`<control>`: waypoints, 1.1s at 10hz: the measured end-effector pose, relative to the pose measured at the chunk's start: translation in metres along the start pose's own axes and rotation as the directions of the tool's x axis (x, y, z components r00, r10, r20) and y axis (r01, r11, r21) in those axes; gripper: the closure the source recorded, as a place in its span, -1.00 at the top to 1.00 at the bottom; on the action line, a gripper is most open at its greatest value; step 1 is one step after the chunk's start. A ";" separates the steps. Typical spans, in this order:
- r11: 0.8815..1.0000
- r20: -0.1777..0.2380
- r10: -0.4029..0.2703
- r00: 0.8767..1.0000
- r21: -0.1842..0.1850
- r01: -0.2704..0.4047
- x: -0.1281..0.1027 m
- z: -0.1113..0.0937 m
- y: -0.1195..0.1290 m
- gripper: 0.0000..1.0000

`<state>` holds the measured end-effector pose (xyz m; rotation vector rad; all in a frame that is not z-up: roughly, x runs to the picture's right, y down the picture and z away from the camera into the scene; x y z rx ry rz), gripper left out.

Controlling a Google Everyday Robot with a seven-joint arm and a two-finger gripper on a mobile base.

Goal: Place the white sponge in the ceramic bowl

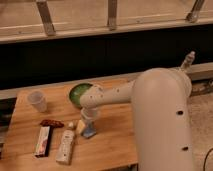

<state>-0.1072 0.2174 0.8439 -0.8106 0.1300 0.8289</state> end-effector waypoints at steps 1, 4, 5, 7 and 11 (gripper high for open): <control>1.000 -0.002 0.001 1.000 0.000 -0.001 0.000 -0.001 0.000 -0.09; 1.000 -0.003 0.007 1.000 0.002 -0.007 0.003 -0.007 -0.004 -0.70; 1.000 -0.004 0.009 1.000 0.001 -0.009 0.003 -0.008 -0.003 -0.91; 1.000 -0.006 0.009 1.000 0.001 -0.009 0.004 -0.008 -0.003 -1.00; 0.997 0.161 0.074 0.984 0.004 -0.076 0.005 -0.048 -0.030 -1.00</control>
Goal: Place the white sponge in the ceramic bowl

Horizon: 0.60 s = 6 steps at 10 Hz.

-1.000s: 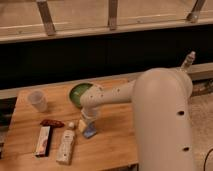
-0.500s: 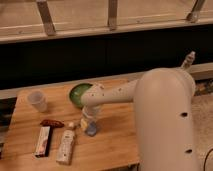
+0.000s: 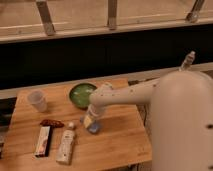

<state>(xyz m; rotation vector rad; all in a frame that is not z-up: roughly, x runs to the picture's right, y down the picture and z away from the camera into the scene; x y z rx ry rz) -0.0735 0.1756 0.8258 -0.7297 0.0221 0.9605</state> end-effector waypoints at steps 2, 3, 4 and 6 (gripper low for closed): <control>0.999 0.101 0.046 0.994 -0.004 -0.045 -0.003 -0.028 -0.024 -1.00; 0.998 0.148 0.070 0.987 -0.020 -0.067 -0.004 -0.036 -0.036 -1.00; 0.997 0.153 0.073 0.985 -0.023 -0.071 -0.004 -0.037 -0.039 -1.00; 0.993 0.187 0.107 0.977 -0.058 -0.098 -0.017 -0.042 -0.068 -1.00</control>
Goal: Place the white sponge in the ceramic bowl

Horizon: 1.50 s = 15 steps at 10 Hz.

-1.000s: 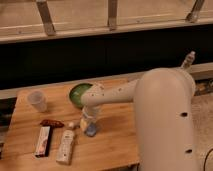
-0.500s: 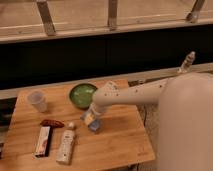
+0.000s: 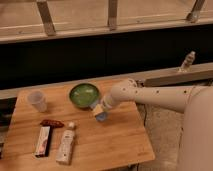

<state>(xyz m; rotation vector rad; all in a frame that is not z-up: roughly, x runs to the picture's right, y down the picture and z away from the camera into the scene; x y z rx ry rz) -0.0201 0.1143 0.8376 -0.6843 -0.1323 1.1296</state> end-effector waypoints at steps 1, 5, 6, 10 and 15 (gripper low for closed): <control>1.000 0.007 0.008 1.000 -0.021 -0.008 -0.013 0.002 -0.013 -1.00; 0.998 0.056 -0.008 0.998 -0.061 0.012 -0.059 -0.014 -0.028 -1.00; 0.998 0.069 -0.031 0.997 -0.061 0.035 -0.074 -0.021 -0.021 -1.00; 0.978 0.124 -0.159 0.979 -0.112 0.174 -0.128 -0.012 0.017 -1.00; 0.938 0.180 -0.264 0.947 -0.181 0.296 -0.156 0.013 0.038 -0.93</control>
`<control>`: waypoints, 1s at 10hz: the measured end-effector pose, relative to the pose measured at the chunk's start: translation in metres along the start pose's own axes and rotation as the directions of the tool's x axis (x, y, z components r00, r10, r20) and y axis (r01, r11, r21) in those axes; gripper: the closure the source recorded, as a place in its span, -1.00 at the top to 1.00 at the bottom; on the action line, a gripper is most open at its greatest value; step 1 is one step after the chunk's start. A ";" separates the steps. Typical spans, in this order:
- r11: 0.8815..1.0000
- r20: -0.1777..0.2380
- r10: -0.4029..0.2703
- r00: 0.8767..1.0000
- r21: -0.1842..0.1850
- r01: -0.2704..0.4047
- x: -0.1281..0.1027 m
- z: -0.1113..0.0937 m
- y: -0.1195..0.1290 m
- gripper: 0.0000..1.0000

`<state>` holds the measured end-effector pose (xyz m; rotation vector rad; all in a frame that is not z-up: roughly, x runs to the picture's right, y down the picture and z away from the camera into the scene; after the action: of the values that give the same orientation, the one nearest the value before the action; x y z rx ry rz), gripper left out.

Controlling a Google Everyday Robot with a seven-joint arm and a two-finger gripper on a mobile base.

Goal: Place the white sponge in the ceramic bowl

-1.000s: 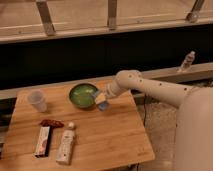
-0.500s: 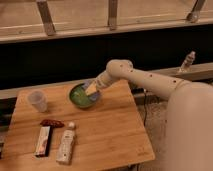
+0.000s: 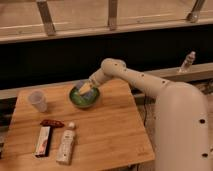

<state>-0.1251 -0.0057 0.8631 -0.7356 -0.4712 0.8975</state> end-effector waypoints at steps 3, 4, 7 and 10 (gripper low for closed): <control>1.000 0.004 -0.001 1.000 -0.001 0.001 0.000 -0.001 -0.001 -0.89; 1.000 0.003 -0.003 1.000 -0.003 0.003 -0.001 0.000 0.000 -0.69; 1.000 0.003 -0.003 1.000 -0.003 0.003 -0.001 0.000 0.000 -0.08; 1.000 0.003 -0.003 1.000 -0.003 0.003 -0.001 0.000 0.000 0.50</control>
<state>-0.1259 -0.0061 0.8629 -0.7360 -0.4763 0.8958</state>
